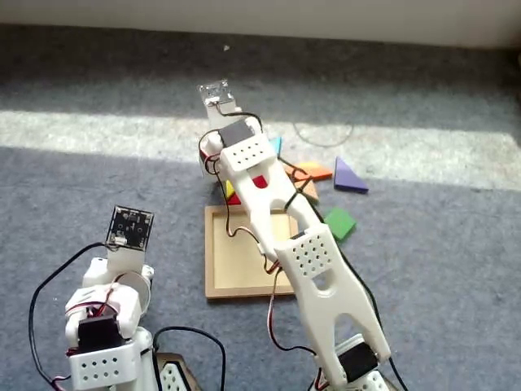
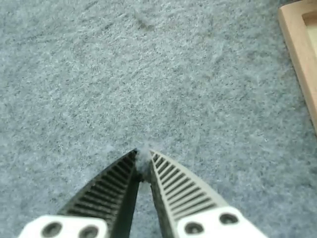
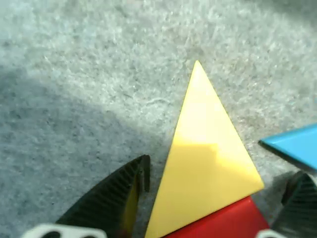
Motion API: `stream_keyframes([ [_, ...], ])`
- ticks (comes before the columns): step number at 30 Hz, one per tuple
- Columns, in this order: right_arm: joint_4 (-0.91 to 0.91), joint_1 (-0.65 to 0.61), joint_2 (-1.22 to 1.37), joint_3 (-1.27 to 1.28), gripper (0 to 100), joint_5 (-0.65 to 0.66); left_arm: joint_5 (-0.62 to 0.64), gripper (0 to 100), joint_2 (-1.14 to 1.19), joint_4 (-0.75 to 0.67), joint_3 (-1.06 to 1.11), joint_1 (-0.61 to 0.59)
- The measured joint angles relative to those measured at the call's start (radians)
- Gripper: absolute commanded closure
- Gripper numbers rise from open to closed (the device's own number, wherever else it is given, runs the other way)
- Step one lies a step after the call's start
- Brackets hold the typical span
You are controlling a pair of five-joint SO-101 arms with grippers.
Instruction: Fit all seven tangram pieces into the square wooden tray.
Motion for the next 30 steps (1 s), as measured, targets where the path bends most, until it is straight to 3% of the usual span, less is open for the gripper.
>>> stream_keyframes([
  [6, 0.025, 0.000, 0.003, -0.012, 78.2, 0.000, 0.000, 99, 0.000, 0.000, 0.000, 0.000],
  [17, 0.095, 0.002, 0.005, -0.071, 78.9, 0.000, 0.000, 99, 0.000, 0.000, 0.000, 0.000],
  [30, 0.358, 0.000, 0.006, -0.539, 78.9, 0.000, 0.000, 99, 0.000, 0.000, 0.000, 0.000],
])
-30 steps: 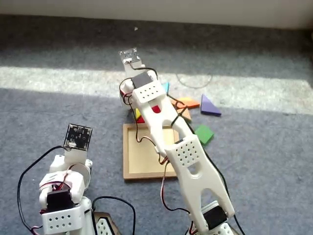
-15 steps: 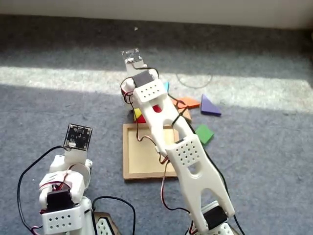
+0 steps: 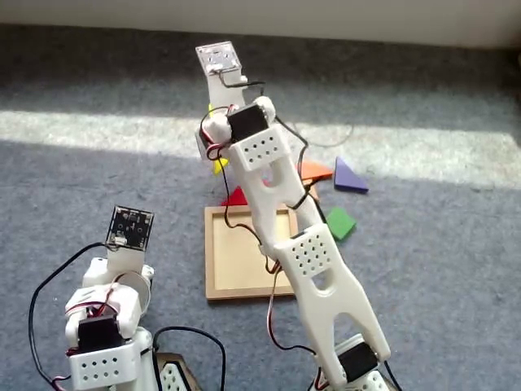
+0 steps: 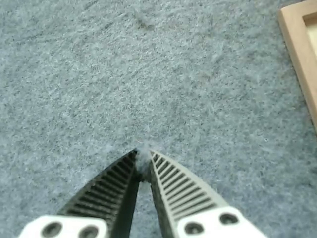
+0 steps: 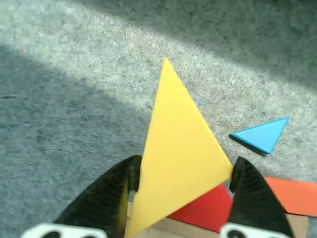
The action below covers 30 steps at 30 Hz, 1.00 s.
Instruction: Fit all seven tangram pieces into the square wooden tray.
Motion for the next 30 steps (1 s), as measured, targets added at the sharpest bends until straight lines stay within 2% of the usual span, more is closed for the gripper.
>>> stream_keyframes([
  [14, 0.032, -0.020, 0.000, -0.017, 78.9, 0.000, 0.000, 99, 0.000, -0.002, 0.005, 0.000],
  [18, 0.032, -0.031, -0.009, 0.000, 78.9, 0.000, 0.000, 99, 0.000, -0.055, 0.023, 0.000],
  [22, 0.032, -0.031, -0.144, 0.176, 78.9, 0.000, 0.000, 99, 0.000, -0.074, 0.025, 0.000],
  [30, 0.032, -0.055, -0.512, 0.749, 78.9, 0.040, 0.000, 99, 0.000, -0.074, 0.026, 0.000],
])
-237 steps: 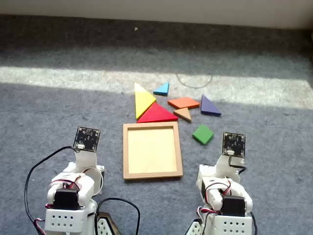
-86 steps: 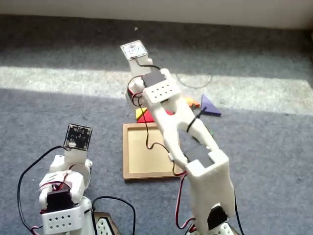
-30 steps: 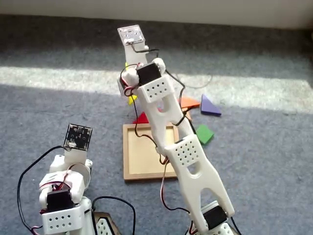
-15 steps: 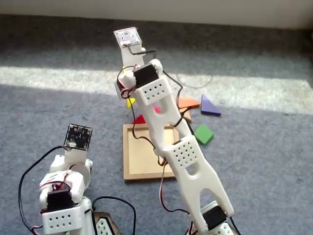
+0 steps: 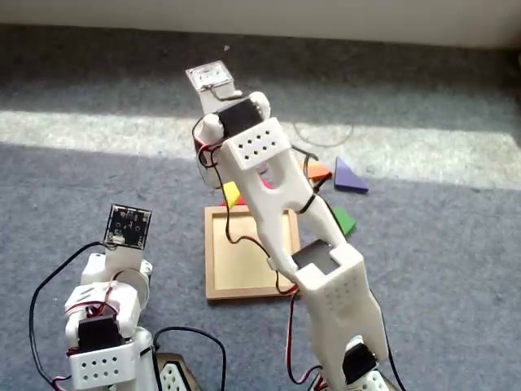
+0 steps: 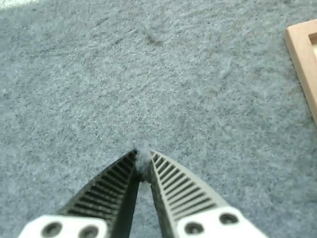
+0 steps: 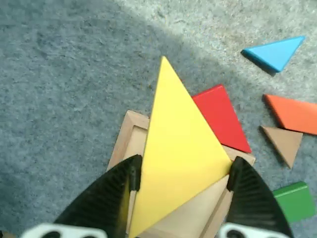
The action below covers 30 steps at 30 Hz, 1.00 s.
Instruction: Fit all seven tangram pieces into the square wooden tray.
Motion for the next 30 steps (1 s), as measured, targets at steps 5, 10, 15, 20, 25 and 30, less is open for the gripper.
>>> stream_keyframes([
  [5, 0.000, -0.055, -0.100, 0.255, 78.9, 0.006, 0.000, 99, 0.000, 0.000, 0.000, 0.000],
  [10, 0.000, -0.078, -0.107, 0.419, 78.9, 0.009, 0.000, 99, 0.000, 0.000, 0.000, 0.000],
  [15, 0.000, -0.084, -0.107, 0.539, 78.9, 0.009, 0.000, 99, 0.000, 0.000, 0.000, 0.000],
  [20, -0.052, -0.112, -0.107, 0.647, 78.9, 0.009, 0.000, 99, 0.000, 0.000, 0.000, 0.000],
  [25, -0.117, -0.149, -0.107, 0.695, 78.9, 0.009, 0.000, 99, 0.000, 0.000, 0.000, 0.000],
  [30, -0.100, -0.149, -0.149, 0.695, 78.9, 0.009, 0.000, 99, 0.000, 0.000, 0.000, 0.000],
])
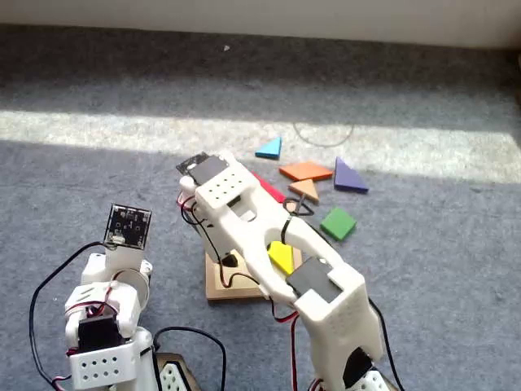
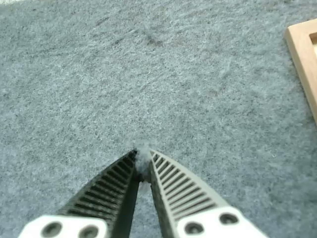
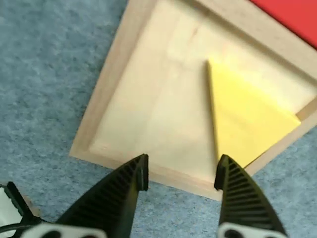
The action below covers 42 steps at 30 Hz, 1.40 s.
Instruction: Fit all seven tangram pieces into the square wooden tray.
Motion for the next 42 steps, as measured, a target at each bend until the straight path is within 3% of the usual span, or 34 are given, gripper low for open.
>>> stream_keyframes([
  [11, -0.083, 0.121, -0.285, 0.178, 79.4, 0.009, 0.000, 99, 0.000, 0.000, 0.000, 0.000],
  [17, -0.129, 0.199, -0.331, 0.339, 99.7, 0.203, 0.000, 99, 0.000, 0.000, 0.000, 0.000],
  [25, -0.150, 0.299, -0.336, 0.393, 99.4, 0.362, 0.000, 99, 0.000, 0.000, 0.000, 0.000],
  [29, -0.249, 0.299, -0.336, 0.485, 99.4, 0.385, 0.000, 99, 0.000, 0.000, 0.000, 0.000],
  [35, -0.388, 0.325, -0.338, 0.608, 99.4, 0.532, 0.000, 99, 0.000, 0.000, 0.000, 0.000],
  [42, -0.559, 0.302, -0.385, 0.687, 99.4, 0.551, 0.000, 99, 0.000, 0.000, 0.000, 0.000],
])
